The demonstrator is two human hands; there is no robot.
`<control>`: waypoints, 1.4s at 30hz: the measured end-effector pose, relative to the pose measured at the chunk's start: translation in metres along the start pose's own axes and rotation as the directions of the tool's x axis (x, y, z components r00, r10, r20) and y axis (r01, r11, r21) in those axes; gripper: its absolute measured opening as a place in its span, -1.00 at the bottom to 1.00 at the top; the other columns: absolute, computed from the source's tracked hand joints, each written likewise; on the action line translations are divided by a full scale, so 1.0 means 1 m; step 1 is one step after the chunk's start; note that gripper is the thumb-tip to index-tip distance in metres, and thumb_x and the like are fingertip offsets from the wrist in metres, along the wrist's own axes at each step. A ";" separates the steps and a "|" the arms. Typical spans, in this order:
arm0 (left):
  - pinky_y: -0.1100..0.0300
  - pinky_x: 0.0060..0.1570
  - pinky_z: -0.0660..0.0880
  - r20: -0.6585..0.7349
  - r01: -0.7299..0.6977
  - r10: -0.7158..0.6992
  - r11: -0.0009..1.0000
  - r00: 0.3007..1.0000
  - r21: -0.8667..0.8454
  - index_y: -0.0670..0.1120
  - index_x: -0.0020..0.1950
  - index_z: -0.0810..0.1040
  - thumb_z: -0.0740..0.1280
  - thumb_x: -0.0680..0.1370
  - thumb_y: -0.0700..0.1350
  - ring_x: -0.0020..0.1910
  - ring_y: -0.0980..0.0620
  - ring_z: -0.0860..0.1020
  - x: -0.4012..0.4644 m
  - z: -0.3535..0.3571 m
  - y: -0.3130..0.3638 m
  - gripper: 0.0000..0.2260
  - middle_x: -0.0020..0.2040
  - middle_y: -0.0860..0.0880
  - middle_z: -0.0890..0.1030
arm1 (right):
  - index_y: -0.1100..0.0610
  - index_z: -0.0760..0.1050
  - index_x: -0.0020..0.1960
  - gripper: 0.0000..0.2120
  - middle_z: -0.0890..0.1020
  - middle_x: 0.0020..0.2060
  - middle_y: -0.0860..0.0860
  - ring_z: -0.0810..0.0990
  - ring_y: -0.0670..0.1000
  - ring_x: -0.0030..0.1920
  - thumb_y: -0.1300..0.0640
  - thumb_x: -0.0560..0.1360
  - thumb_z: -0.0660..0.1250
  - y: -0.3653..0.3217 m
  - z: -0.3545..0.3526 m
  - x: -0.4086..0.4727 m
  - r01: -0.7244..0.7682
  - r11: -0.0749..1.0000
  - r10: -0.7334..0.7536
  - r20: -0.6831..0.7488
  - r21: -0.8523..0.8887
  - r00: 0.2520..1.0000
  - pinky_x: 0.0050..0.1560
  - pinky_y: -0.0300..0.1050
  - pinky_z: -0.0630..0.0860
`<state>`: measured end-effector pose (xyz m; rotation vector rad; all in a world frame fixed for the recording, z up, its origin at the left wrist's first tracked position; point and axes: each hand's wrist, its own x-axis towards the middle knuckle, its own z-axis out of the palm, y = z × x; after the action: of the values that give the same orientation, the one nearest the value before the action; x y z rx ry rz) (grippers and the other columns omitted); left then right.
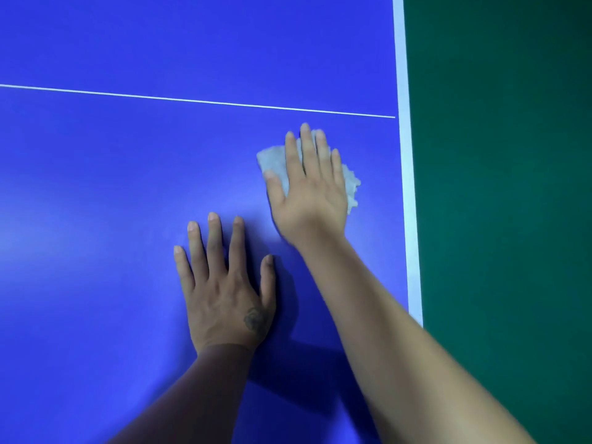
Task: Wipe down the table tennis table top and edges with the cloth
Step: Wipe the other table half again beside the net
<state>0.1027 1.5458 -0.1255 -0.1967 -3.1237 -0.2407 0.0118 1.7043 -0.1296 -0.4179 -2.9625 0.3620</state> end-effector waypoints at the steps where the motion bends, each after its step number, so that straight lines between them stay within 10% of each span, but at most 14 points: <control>1: -0.31 0.66 -0.01 0.002 0.000 0.000 1.000 1.000 0.000 -0.06 0.71 0.25 0.08 0.69 0.24 0.73 -0.21 -0.01 0.000 -0.001 0.000 -0.35 0.74 -0.15 0.12 | 0.12 0.21 0.71 -0.35 0.16 0.72 0.09 0.06 0.13 0.73 -0.21 0.73 0.04 0.005 -0.003 -0.019 0.005 1.000 -0.005 -0.001 0.005 1.000 0.70 0.19 0.02; 14: -0.31 0.65 0.00 -0.036 -0.001 0.000 1.000 0.999 -0.026 -0.07 0.70 0.27 0.10 0.68 0.23 0.72 -0.24 0.02 -0.001 -0.001 0.001 -0.35 0.73 -0.16 0.15 | 0.11 -0.05 0.76 -0.29 -0.07 0.75 0.09 -0.16 0.15 0.74 -0.23 0.72 -0.09 0.067 -0.019 0.027 -0.461 0.884 0.462 -0.003 -0.077 0.887 0.70 0.21 -0.18; 25: -0.30 0.66 -0.04 -0.040 -0.025 0.023 0.999 0.999 -0.037 -0.06 0.71 0.23 0.05 0.69 0.16 0.72 -0.26 0.01 -0.001 0.001 -0.001 -0.39 0.73 -0.16 0.13 | 0.05 0.22 0.72 -0.35 0.15 0.73 0.05 0.05 0.12 0.73 -0.23 0.72 0.02 0.003 -0.008 -0.062 -0.107 0.994 0.108 -0.024 0.010 0.994 0.70 0.18 0.00; 32: -0.30 0.66 -0.04 -0.062 -0.021 0.019 0.999 0.998 -0.034 -0.06 0.71 0.21 0.04 0.71 0.18 0.71 -0.28 0.01 -0.002 0.001 0.000 -0.40 0.72 -0.18 0.15 | 0.01 0.04 0.76 -0.32 -0.06 0.75 0.10 -0.11 0.15 0.74 -0.28 0.74 -0.02 0.056 -0.041 -0.181 -0.425 0.899 0.428 0.007 -0.102 0.904 0.71 0.20 -0.06; 42: -0.32 0.64 -0.02 -0.101 -0.047 0.044 0.998 0.994 -0.029 -0.06 0.71 0.20 0.06 0.72 0.15 0.71 -0.30 0.03 -0.003 0.008 -0.003 -0.42 0.72 -0.20 0.15 | 0.10 -0.09 0.76 -0.25 -0.15 0.72 0.25 -0.19 0.24 0.72 -0.29 0.72 -0.07 0.052 -0.024 -0.065 -0.606 0.791 0.608 -0.003 -0.086 0.794 0.69 0.22 -0.23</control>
<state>0.1056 1.5439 -0.1338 -0.2481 -3.0134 -0.2903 0.0915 1.7395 -0.1253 -1.4004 -2.7877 0.2980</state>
